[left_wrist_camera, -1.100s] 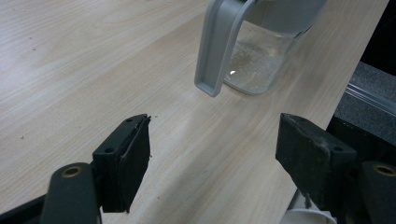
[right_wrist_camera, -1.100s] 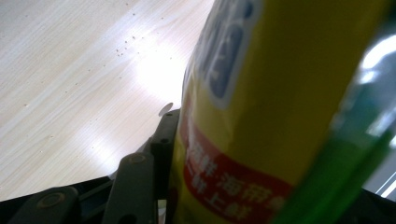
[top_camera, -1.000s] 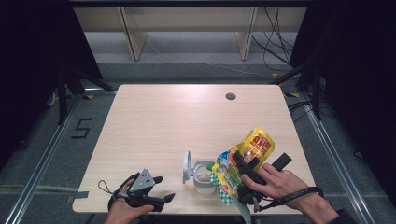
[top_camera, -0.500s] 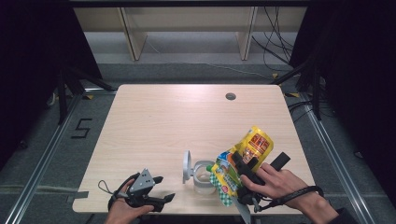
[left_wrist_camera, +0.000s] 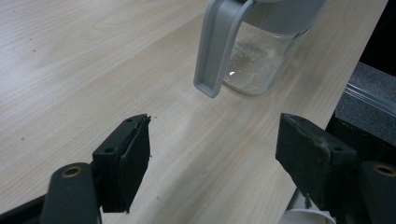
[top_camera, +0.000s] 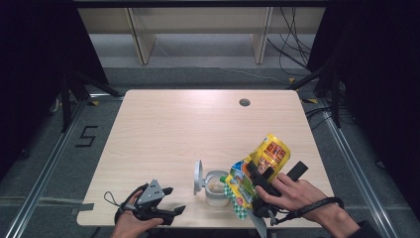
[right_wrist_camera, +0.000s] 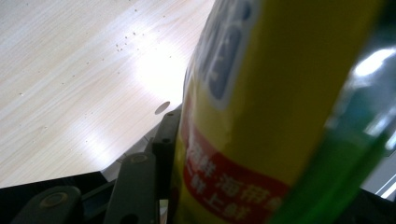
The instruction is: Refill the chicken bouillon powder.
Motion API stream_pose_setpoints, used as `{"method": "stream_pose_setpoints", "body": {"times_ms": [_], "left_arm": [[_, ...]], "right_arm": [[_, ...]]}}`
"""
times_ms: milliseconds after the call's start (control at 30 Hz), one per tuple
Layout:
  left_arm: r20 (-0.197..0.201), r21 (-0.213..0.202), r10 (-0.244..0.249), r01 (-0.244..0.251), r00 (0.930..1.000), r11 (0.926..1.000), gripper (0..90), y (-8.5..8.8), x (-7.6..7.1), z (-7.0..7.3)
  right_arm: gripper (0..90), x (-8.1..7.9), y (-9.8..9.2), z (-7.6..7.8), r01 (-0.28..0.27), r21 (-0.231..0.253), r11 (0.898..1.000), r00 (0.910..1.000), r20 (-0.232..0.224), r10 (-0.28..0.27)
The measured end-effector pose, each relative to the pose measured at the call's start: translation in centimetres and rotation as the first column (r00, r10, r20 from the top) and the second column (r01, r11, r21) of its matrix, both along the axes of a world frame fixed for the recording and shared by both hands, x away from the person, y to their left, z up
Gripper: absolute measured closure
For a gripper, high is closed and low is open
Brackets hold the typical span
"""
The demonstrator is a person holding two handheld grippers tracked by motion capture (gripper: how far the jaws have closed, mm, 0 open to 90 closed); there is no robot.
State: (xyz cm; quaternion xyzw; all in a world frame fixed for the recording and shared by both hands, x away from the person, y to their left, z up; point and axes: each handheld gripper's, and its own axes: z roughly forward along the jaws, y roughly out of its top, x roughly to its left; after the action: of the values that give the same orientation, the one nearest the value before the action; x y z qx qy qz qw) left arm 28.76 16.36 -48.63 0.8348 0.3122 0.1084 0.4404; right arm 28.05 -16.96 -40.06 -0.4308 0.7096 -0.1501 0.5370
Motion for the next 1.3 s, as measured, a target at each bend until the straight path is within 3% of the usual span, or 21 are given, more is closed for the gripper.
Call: {"method": "stream_pose_setpoints", "body": {"times_ms": [100,133,200,400,433,467,900,933,1033,1067,1167,1200,1300], "left_arm": [[0.0,0.002,-0.001,0.001,1.0,1.0,25.7,0.02,0.01,0.01],[-0.007,-0.028,0.006,-0.006,1.0,0.9996,25.7,-0.16,-0.11,-0.05],[-0.008,-0.033,0.008,-0.008,0.9999,0.9994,25.6,-0.21,-0.13,-0.06],[-0.008,-0.032,0.008,-0.008,0.9999,0.9995,25.6,-0.18,-0.11,-0.06],[-0.001,0.0,0.0,0.0,1.0,1.0,25.6,0.01,-0.01,0.01],[-0.008,-0.035,0.008,-0.008,0.9999,0.9993,25.6,-0.22,-0.13,-0.07],[-0.008,-0.033,0.007,-0.008,0.9999,0.9994,25.7,-0.2,-0.12,-0.06],[0.0,0.004,-0.002,0.002,1.0,1.0,25.7,0.04,0.02,0.01],[0.0,0.003,-0.002,0.002,1.0,1.0,25.6,0.02,0.01,0.01],[-0.008,-0.029,0.005,-0.006,1.0,0.9996,25.7,-0.18,-0.1,-0.06],[-0.008,-0.032,0.006,-0.007,0.9999,0.9995,25.6,-0.2,-0.11,-0.07],[0.0,0.004,-0.002,0.002,1.0,1.0,25.7,0.03,0.02,0.01],[-0.001,0.002,-0.002,0.002,1.0,1.0,25.6,0.02,0.01,-0.01]], "right_arm": [[57.4,0.07,0.09,0.19,-0.005,-0.011,1.0,1.0,0.002,0.005],[57.4,0.07,0.07,0.17,-0.004,-0.002,1.0,1.0,0.0,0.004],[57.5,0.05,0.05,0.18,-0.002,-0.003,1.0,1.0,0.004,0.002],[57.5,0.0,0.09,0.04,0.005,-0.016,1.0,1.0,-0.003,-0.005],[57.5,0.05,0.2,0.04,-0.009,-0.028,1.0,1.0,-0.002,0.009],[57.5,0.05,0.21,0.04,-0.009,-0.027,1.0,1.0,-0.001,0.008],[57.6,0.03,0.33,0.07,-0.015,-0.034,0.999,0.9999,0.0,0.015],[57.6,0.04,0.33,0.08,-0.016,-0.034,0.999,0.9999,0.0,0.016],[57.9,0.05,0.34,0.08,-0.016,-0.033,0.999,0.9999,0.001,0.016],[57.9,0.05,0.36,0.09,-0.016,-0.035,0.999,0.9999,0.001,0.016],[58.2,0.06,0.37,0.11,-0.016,-0.036,0.999,0.9999,0.0,0.016],[58.3,0.12,0.46,0.22,-0.031,-0.056,0.998,0.9995,0.004,0.031],[58.3,0.12,0.45,0.24,-0.031,-0.06,0.998,0.9995,0.005,0.032]]}}
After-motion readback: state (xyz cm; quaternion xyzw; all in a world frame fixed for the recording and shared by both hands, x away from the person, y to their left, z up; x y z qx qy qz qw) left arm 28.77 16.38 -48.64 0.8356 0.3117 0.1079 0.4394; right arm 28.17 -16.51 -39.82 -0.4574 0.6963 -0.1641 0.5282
